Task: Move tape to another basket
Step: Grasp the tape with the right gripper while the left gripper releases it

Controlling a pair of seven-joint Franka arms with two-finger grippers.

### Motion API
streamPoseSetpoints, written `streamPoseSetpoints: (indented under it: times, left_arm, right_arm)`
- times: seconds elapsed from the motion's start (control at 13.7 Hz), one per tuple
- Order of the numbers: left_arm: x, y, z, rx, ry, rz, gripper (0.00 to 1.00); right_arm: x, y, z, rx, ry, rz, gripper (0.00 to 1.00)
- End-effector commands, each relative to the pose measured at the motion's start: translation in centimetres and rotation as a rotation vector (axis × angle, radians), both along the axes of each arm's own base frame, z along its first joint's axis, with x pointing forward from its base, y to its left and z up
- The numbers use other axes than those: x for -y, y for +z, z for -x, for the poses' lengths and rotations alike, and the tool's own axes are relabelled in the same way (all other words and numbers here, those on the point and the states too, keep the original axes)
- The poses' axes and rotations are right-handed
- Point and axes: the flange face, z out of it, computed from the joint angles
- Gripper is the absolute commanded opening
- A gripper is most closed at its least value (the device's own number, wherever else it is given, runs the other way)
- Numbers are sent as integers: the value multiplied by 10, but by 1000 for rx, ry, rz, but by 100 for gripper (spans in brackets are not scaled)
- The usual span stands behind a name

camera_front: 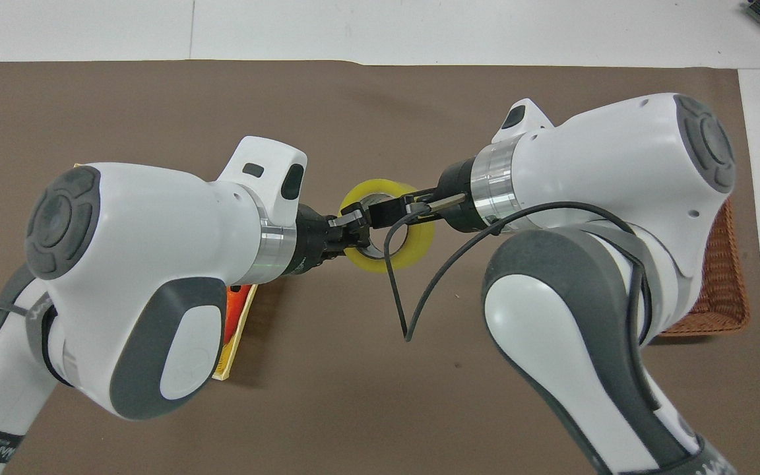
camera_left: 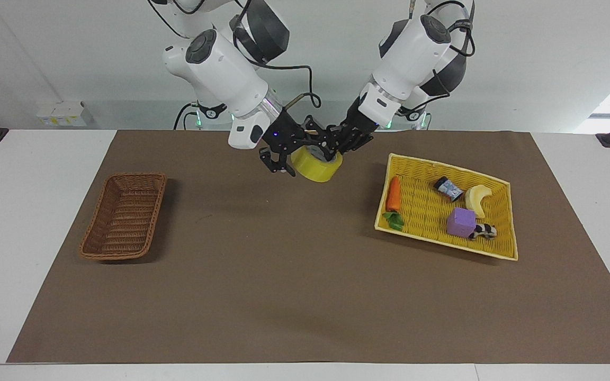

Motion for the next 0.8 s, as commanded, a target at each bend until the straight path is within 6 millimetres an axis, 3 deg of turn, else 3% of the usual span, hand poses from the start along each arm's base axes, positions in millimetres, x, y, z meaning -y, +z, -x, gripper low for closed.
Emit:
streamPoseSetpoints:
  times: [0.0,0.07,0.15,0.36,0.44,0.51,0.58,0.73]
  left_arm:
    - [-2,21,1,19,14,52,0]
    - [-3,23,1,22,14,54,0]
    - [-3,24,2,24,14,55,0]
    - [-2,24,2,28,15,57,0]
    - [-4,25,0,36,21,61,17]
    - [-5,28,-3,55,34,70,81]
    - [-6,34,-1,61,49,83,100]
    - [-18,58,6,69,80,137,100]
  right_arm:
    - [14,-5,-7,26,16,-17,28]
    - [15,-3,-7,20,4,-23,0]
    - [20,-1,-8,14,-6,-28,0]
    - [58,10,-19,-12,-54,-65,0]
    - [73,14,-22,-34,-76,-96,0]
    - [87,17,-25,-44,-89,-104,0]
    - [99,19,-25,-55,-93,-103,0]
    - [130,23,-26,-73,-108,-104,0]
